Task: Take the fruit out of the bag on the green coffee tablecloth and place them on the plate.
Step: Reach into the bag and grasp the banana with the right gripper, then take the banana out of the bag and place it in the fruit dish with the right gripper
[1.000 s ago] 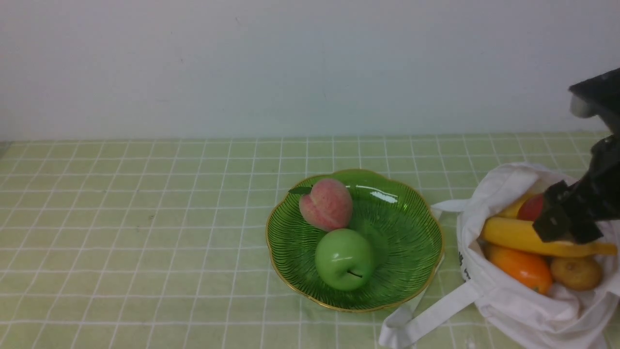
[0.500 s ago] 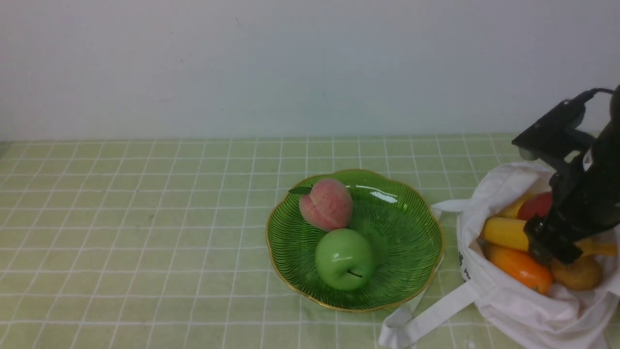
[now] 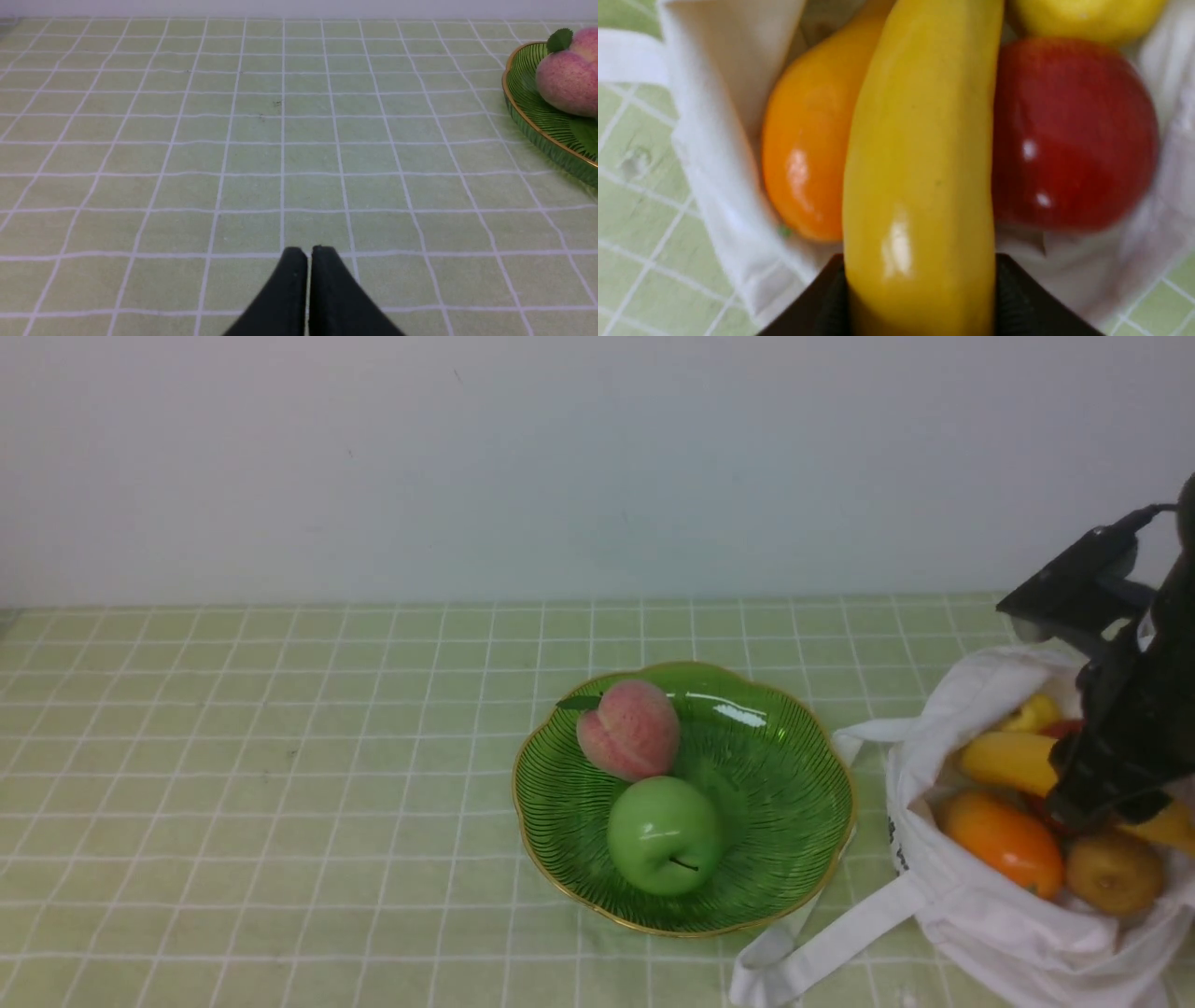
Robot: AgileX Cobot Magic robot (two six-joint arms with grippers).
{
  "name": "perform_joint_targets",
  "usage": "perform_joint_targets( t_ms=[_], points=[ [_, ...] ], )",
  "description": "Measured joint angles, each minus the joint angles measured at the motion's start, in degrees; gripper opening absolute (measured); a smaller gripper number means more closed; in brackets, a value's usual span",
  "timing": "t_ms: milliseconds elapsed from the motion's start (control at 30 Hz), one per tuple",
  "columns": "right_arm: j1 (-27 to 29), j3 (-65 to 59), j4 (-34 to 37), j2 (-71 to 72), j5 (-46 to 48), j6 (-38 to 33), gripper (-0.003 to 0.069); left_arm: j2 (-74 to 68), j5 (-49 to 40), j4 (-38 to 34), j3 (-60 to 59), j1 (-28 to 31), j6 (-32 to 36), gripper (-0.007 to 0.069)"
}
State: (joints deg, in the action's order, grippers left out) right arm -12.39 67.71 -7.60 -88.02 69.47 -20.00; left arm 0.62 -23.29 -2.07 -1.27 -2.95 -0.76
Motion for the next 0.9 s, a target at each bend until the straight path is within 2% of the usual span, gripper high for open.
perform_joint_targets(
  t_ms=[233, 400, 467, 533, 567, 667, 900],
  points=[
    [0.0, 1.2, 4.2, 7.0, 1.5, 0.0, 0.0321, 0.0, 0.0, 0.0, 0.0, 0.0, 0.0, -0.0008],
    [0.0, 1.3, 14.2, 11.7, 1.8, 0.0, 0.0321, 0.0, 0.0, 0.0, 0.0, 0.0, 0.0, -0.0008],
    [0.0, 1.3, 22.4, 12.6, 1.9, 0.0, 0.0321, 0.0, 0.0, 0.0, 0.0, 0.0, 0.0, -0.0008],
    [0.0, 1.3, 26.1, 12.6, 1.7, -0.3, 0.0321, 0.0, 0.0, 0.0, 0.0, 0.0, 0.0, -0.0008],
    [0.0, 1.3, 31.7, 11.9, 0.2, -1.2, 0.0321, 0.0, 0.0, 0.0, 0.0, 0.0, 0.0, -0.0008],
    [0.0, 1.3, 39.3, 9.4, -5.7, -3.3, 0.0321, 0.0, 0.0, 0.0, 0.0, 0.0, 0.0, -0.0008],
    [0.0, 1.3, 43.5, -2.0, -17.1, -4.1, 0.0321, 0.0, 0.0, 0.0, 0.0, 0.0, 0.0, -0.0008]
  ],
)
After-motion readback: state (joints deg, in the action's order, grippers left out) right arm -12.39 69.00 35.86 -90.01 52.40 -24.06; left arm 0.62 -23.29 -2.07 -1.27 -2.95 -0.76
